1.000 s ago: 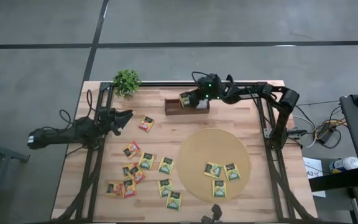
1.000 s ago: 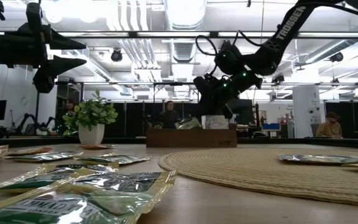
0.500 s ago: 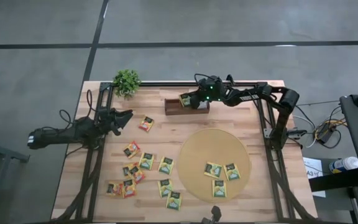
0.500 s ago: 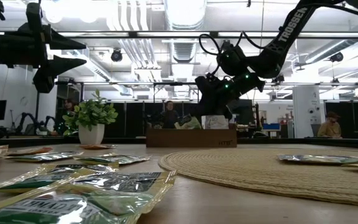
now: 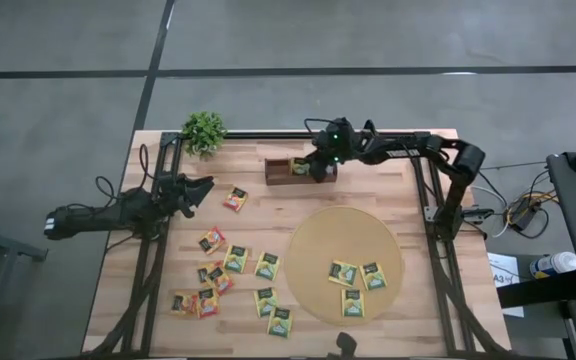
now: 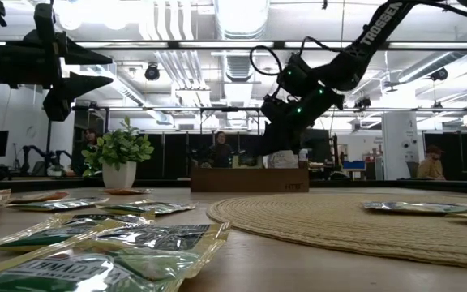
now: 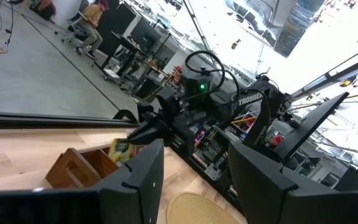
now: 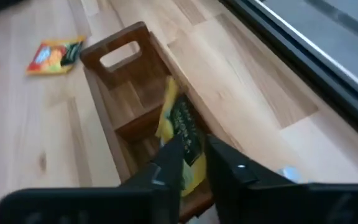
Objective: Pick & Place Tea
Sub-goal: Put the yellow tea bag into the middle section of the wooden organizer
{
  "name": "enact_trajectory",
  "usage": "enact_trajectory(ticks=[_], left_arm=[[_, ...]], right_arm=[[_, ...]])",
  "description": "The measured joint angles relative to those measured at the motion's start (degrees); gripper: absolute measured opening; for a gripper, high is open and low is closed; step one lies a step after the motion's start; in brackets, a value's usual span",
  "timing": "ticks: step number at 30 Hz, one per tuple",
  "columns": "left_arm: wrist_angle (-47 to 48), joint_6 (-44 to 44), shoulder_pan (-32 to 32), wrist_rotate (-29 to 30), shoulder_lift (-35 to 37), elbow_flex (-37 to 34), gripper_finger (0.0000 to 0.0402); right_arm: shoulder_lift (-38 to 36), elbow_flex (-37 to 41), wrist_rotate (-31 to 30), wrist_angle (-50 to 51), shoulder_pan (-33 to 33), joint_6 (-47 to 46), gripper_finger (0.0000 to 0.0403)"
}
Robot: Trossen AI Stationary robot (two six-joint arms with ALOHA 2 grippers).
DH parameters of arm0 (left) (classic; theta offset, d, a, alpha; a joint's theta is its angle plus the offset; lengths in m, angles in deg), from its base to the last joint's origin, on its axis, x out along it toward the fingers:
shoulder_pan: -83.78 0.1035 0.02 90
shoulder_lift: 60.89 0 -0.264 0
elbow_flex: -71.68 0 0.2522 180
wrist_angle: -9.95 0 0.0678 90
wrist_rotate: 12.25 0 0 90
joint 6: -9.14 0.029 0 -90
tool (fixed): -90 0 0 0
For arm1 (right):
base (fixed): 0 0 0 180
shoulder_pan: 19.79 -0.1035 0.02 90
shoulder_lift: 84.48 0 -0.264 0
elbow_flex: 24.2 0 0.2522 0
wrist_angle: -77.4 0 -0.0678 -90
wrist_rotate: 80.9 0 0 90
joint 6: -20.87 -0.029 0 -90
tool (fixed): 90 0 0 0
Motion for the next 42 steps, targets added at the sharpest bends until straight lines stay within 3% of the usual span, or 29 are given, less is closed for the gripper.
enact_trajectory(ticks=[8,13,21,30,37,42], left_arm=[[0.00,0.00,-0.02,0.00,0.02,0.00,0.0174],[0.00,0.00,-0.02,0.02,0.02,0.00,0.0174],[0.00,-0.02,0.00,0.00,0.01,0.00,0.0174],[0.00,-0.04,-0.02,0.02,0.01,0.00,0.0174],[0.00,-0.04,-0.01,0.00,0.01,0.00,0.0174],[0.00,-0.04,0.00,0.00,-0.01,0.00,0.0174]], right_arm=[[-0.23,-5.96,-0.40,11.27,0.34,12.00,0.0180],[-0.23,-11.28,-0.43,21.89,0.67,19.76,0.0216],[-0.19,-19.27,0.17,35.55,2.42,15.91,0.0223],[-0.16,-28.08,8.04,58.84,-0.14,21.68,0.0224],[-0.14,-27.64,13.30,76.60,-4.52,27.52,0.0223],[-0.14,-25.34,13.70,80.07,-9.87,29.76,0.0223]])
